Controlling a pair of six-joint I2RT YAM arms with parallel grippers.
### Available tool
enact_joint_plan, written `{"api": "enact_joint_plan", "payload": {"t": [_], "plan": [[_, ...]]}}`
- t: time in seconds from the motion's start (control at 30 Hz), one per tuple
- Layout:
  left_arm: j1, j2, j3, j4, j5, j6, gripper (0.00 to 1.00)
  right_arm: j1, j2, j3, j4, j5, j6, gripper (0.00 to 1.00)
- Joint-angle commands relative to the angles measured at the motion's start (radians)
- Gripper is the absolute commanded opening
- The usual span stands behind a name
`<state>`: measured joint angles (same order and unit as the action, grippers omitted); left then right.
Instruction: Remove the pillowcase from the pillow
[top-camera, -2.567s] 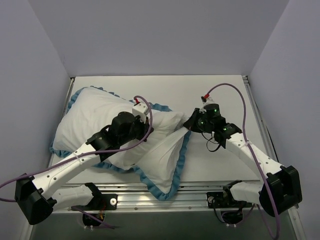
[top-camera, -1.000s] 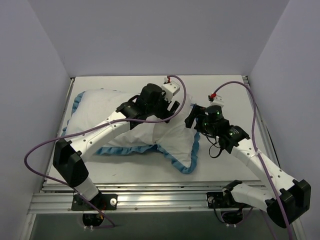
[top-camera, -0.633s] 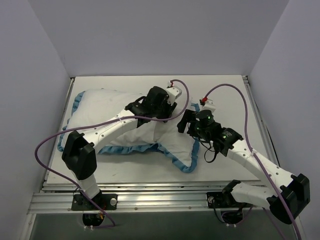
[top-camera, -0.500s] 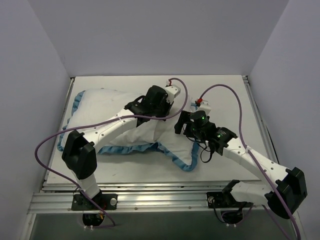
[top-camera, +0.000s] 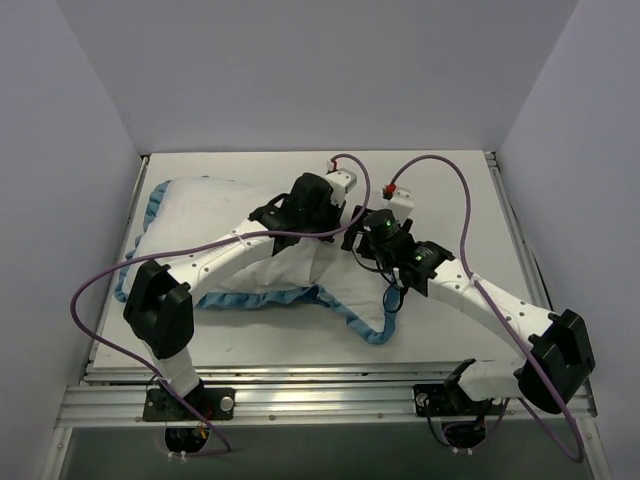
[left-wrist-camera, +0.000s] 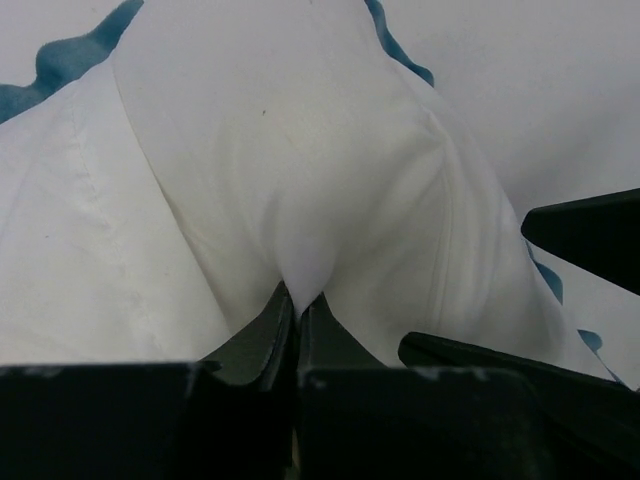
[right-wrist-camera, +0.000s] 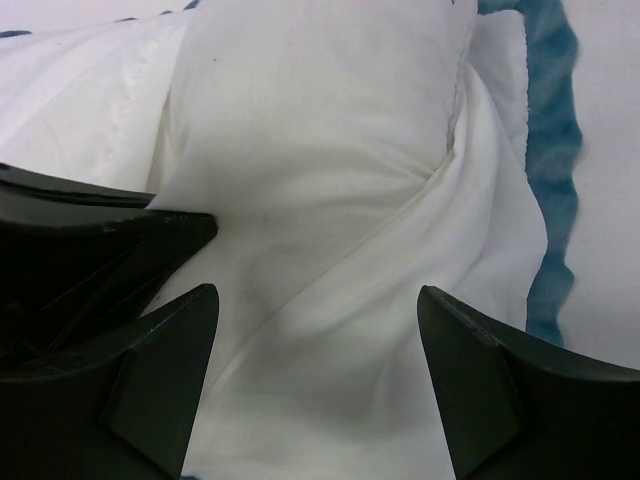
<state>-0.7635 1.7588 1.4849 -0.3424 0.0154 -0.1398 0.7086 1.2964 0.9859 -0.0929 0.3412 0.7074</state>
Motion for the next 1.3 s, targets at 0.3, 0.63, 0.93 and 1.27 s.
{"api": "enact_joint_plan", "payload": {"t": [0.3,0.63,0.93,1.27], "plan": [[0.021,0.025,0.025,0.023,-0.037,-0.098,0.02,0.005,0.009,-0.176,0.022,-0.022,0.076,0.51],[0.116,-0.001,0.055,0.046,-0.111,-0.193,0.02,-0.084,-0.213,-0.388,-0.08,-0.047,0.084,0.09],[0.191,-0.062,0.077,0.066,-0.062,-0.355,0.02,-0.218,-0.302,-0.53,-0.036,-0.172,0.072,0.0],[0.319,-0.154,0.043,0.105,0.064,-0.483,0.02,-0.329,-0.345,-0.648,0.136,-0.422,0.084,0.0]]}}
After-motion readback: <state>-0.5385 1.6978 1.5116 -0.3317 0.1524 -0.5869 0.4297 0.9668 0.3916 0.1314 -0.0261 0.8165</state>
